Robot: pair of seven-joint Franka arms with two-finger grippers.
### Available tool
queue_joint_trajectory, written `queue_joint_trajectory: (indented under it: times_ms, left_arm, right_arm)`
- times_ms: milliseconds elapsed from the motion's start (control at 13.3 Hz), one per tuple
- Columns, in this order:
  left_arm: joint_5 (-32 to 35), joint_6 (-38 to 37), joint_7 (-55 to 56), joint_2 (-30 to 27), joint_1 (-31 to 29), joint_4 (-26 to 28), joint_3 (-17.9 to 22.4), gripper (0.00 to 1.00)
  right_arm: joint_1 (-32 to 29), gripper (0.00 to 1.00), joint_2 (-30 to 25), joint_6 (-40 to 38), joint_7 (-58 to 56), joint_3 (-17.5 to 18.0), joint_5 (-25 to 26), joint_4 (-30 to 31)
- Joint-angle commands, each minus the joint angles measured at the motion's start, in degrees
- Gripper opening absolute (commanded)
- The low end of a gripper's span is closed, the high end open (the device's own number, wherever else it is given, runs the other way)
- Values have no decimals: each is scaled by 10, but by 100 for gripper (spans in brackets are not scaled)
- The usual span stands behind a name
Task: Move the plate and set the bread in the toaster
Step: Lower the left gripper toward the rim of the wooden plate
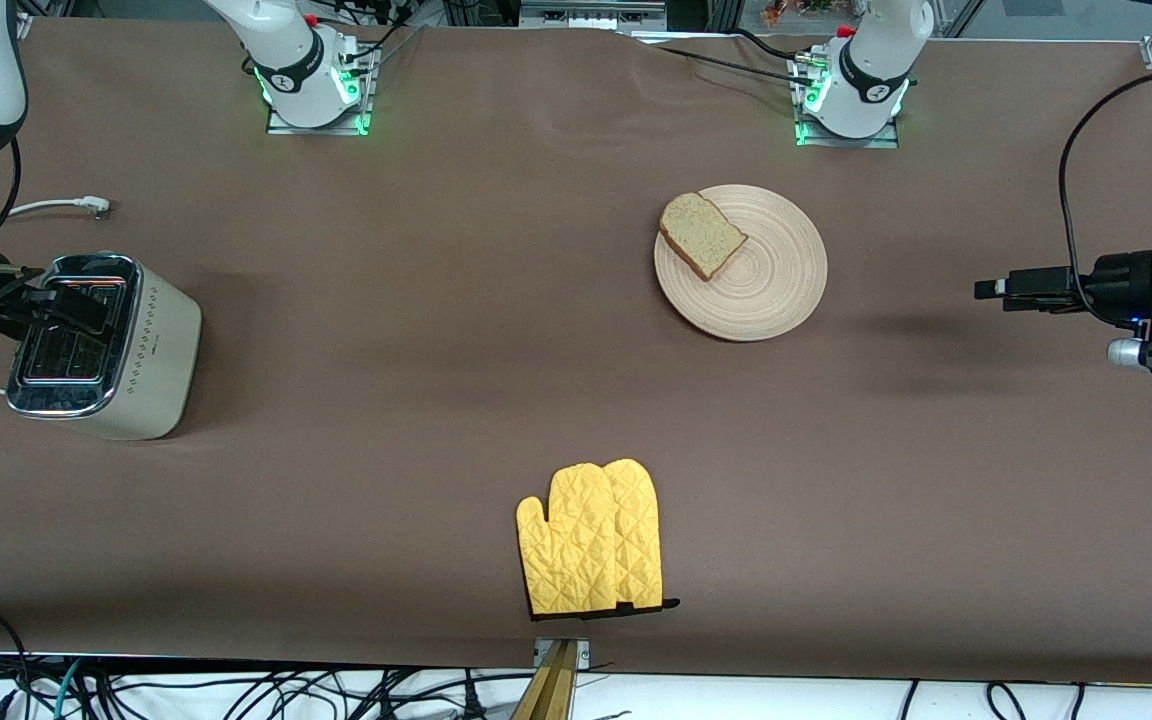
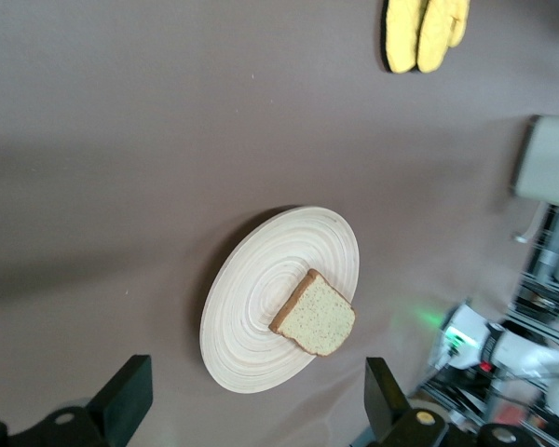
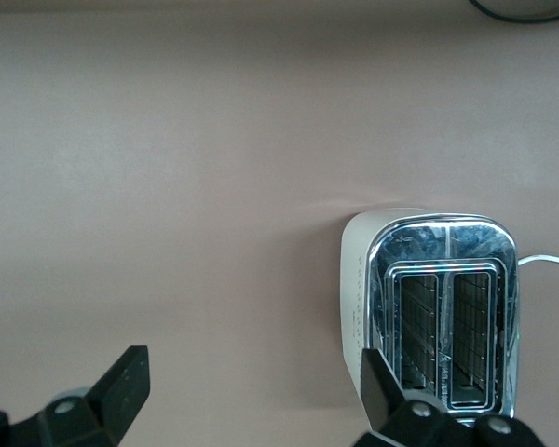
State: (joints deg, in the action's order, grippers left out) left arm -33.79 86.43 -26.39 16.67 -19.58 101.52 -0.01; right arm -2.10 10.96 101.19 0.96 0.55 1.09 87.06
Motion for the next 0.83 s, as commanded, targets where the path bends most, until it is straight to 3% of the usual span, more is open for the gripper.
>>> queue_joint_trajectory:
  times_ms: [0, 226, 528, 754]
  left_arm:
    - [-50, -2, -84, 56, -18, 13, -6, 100]
    - [-155, -1, -236, 112, -50, 79, -6, 100]
    - [-157, -1, -348, 172, -56, 119, -5, 100]
    - [-163, 28, -381, 175, -55, 182, -8, 99]
  right_arm:
    - [-3, 100, 4, -2, -6, 2, 2, -10]
    - [-3, 100, 4, -2, -4, 2, 2, -10]
    - [-4, 100, 4, -2, -5, 2, 2, -10]
    - [-3, 100, 6, -2, -6, 2, 2, -10]
